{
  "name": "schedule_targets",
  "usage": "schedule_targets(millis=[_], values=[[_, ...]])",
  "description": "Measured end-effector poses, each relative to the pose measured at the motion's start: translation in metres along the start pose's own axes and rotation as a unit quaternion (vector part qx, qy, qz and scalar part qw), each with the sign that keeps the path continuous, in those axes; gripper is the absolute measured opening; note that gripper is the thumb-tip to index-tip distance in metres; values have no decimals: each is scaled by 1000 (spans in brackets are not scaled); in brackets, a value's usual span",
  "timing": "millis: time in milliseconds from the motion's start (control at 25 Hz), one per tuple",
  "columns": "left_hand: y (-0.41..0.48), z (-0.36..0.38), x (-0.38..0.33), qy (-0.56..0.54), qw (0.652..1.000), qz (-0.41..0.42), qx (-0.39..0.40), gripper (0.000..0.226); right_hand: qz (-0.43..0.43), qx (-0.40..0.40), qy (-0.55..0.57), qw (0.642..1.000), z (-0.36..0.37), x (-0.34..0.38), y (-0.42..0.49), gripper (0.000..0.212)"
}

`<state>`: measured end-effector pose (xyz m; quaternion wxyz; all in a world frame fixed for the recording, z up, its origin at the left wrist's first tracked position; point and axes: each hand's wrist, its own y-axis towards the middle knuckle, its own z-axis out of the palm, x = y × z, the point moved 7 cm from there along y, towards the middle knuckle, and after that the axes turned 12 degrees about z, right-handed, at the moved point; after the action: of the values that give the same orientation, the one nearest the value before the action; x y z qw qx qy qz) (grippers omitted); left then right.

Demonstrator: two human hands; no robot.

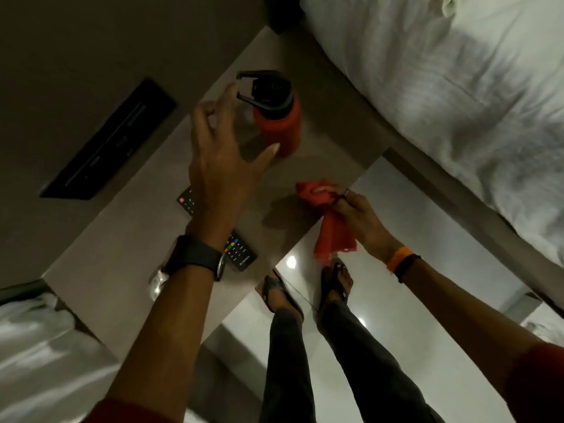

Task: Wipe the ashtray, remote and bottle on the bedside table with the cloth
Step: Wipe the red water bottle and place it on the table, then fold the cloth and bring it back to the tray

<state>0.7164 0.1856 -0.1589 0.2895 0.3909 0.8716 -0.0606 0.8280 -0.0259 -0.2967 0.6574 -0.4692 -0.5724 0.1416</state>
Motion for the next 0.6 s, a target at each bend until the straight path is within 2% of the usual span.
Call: schedule_targets(millis=[80, 160, 200, 240, 280, 320, 360, 400, 520, 600], values=[[-42, 11, 13, -93, 992, -80, -29, 88, 118, 50, 208, 970, 9, -6, -12, 15], [-86, 32, 28, -198, 964, -177, -12, 80, 182, 135, 366, 902, 32, -9, -22, 31], [-110, 46, 34, -264, 936, -231, 19, 78, 186, 175, 415, 873, 47, -8, -29, 42], [-134, 61, 37, -348, 891, -285, 57, 78, 176, 207, 438, 857, 62, -5, -36, 49], [-157, 70, 37, -438, 830, -336, 81, 80, 159, 223, 435, 858, 79, -3, -44, 52], [-175, 75, 36, -504, 774, -373, 87, 81, 139, 226, 413, 871, 93, 0, -51, 51], [-188, 72, 37, -532, 749, -389, 74, 80, 124, 223, 380, 889, 107, 0, -59, 47], [-198, 64, 42, -529, 753, -390, 41, 71, 122, 217, 345, 905, 122, 0, -68, 45], [-229, 10, 68, -421, 827, -357, -103, 18, 89, 210, 218, 949, 169, -2, -90, 42], [-257, -33, 86, -400, 837, -334, -167, 11, 58, 178, 128, 974, 197, -3, -104, 40]])
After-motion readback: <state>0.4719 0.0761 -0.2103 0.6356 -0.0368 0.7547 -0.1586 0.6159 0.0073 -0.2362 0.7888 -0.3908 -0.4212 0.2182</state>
